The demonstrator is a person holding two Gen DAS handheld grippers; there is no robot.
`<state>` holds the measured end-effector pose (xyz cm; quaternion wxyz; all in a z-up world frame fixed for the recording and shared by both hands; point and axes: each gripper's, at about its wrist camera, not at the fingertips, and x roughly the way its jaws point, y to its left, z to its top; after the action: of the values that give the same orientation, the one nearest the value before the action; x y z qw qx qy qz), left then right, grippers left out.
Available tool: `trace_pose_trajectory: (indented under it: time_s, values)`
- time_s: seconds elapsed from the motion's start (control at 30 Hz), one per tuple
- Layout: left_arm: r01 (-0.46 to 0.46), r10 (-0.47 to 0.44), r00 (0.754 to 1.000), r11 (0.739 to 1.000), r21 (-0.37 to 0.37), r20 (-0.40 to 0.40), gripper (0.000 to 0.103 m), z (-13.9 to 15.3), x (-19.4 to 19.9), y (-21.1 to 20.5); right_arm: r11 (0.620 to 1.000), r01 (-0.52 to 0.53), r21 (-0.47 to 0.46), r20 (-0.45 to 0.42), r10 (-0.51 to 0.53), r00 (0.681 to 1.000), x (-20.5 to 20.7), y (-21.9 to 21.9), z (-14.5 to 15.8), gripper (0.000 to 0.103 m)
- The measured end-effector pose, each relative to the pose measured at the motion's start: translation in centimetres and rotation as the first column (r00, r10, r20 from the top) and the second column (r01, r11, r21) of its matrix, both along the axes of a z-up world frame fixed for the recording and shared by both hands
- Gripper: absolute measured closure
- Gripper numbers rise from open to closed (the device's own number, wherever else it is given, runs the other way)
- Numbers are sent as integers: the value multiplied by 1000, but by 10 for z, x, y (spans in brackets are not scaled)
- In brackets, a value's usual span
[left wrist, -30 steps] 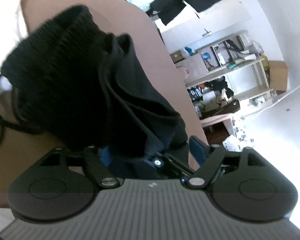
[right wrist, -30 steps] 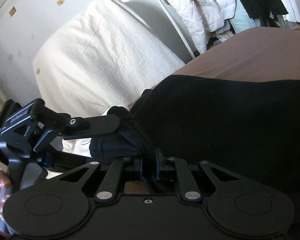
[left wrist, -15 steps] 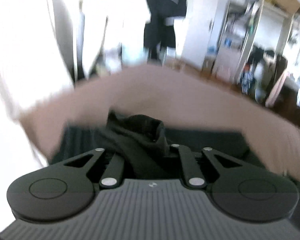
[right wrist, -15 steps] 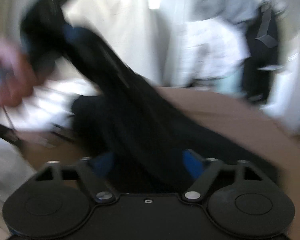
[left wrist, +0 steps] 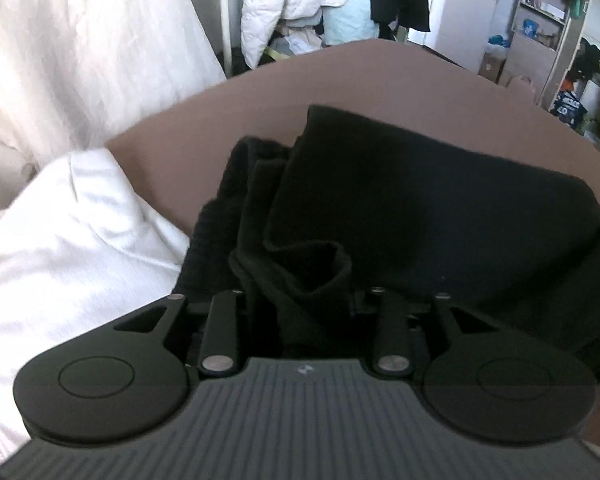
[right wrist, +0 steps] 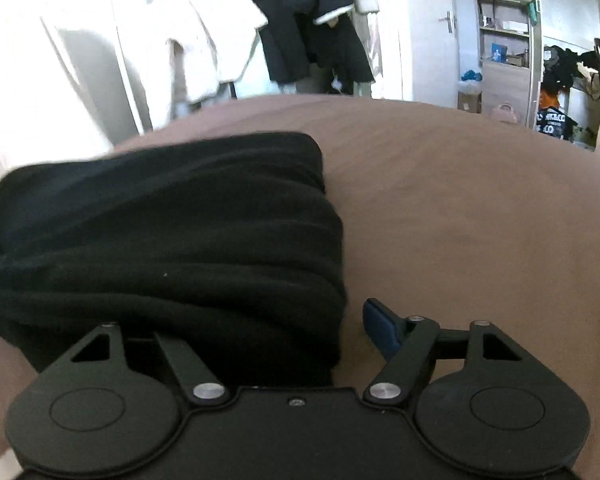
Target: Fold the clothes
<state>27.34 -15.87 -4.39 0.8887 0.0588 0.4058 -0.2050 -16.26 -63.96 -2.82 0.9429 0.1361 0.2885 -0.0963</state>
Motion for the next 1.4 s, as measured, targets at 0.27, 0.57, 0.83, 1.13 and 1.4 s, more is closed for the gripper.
trace_pose_trajectory:
  time_s: [0.27,0.57,0.83,1.13,1.4]
  values:
    - [67,-68,997,997,-26,-43,65,28,-13,-1,992,23,-125,175,-1,985,-30,15,98,87]
    - [201,-219,975,940,276,35,50,-16,-62,-66,975,212,61,-225,-194,955,-136,-54,9,73]
    - [192,-229,960,956,220,160,48,48,-58,-61,971,30,236,-144,5,990,-194,-86,44,49]
    - [326,-344,931,933,150,120,46,57,-87,-137,941,-146,305,-85,180,980,-123,-151,66,29]
    - [319,-344,930,930,185,129,46,24,-117,-203,933,-140,333,7,146,989,-43,-188,17,87]
